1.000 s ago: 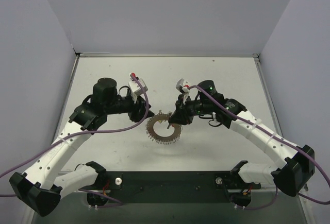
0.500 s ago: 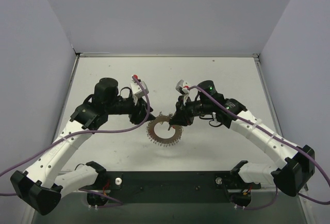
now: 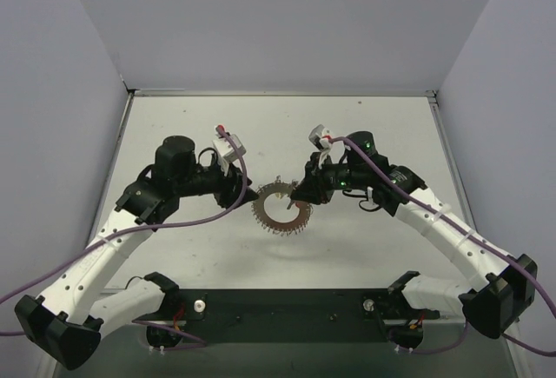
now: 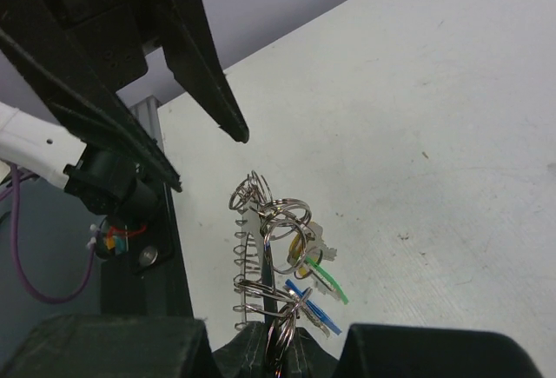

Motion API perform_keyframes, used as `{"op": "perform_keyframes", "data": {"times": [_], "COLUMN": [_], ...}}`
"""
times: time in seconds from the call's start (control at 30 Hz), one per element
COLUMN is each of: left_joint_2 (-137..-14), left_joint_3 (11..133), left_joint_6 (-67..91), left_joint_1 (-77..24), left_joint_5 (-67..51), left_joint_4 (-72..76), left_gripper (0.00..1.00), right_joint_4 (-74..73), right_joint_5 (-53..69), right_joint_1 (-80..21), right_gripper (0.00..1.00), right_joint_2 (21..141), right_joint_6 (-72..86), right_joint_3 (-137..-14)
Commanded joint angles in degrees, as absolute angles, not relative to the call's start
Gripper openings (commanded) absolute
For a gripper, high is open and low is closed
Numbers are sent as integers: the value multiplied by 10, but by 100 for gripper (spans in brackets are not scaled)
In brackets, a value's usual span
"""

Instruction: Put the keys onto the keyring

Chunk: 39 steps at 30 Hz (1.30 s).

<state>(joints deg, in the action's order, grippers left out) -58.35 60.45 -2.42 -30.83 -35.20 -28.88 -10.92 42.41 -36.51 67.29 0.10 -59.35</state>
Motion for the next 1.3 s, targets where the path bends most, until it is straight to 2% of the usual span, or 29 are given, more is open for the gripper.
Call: {"op": "perform_keyframes", "data": {"times": [0.0,0.33,0.6,0.8,1.03,1.07,1.17,1.2,1.27], "left_joint_2": [-548,-581,-591,-597,-606,-607,-614,-617,-619], "left_joint_3": [575,573,591,584,588,589,593,594,594], "left_joint_6": [38,47,27,35,33,33,30,28,26], "left_joint_1": [-300,-280,-258,-255,-255,-255,-255,-255,-255], "left_joint_5": [-330,-523,-542,-559,-570,-570,-575,-577,-574], "left_joint_4": [-214,-175,-210,-191,-187,-186,-190,-191,-193], "left_gripper": [57,54,52,44,40,38,24,15,5], "right_joint_4": [-51,-33,-34,-35,-36,-35,-34,-35,-36], "right_joint_5": [462,508,530,536,536,537,537,536,535], "right_joint_1": [-338,-336,-333,-334,-334,-334,-334,-334,-334], "right_gripper": [0,0,0,0,0,0,0,0,0], "right_joint_2": [657,621,616,616,617,617,618,618,619], "right_joint_6": [43,21,22,24,23,24,24,24,24], "right_joint_3": [-605,-581,-582,-584,-584,-584,-585,-585,-585]}}
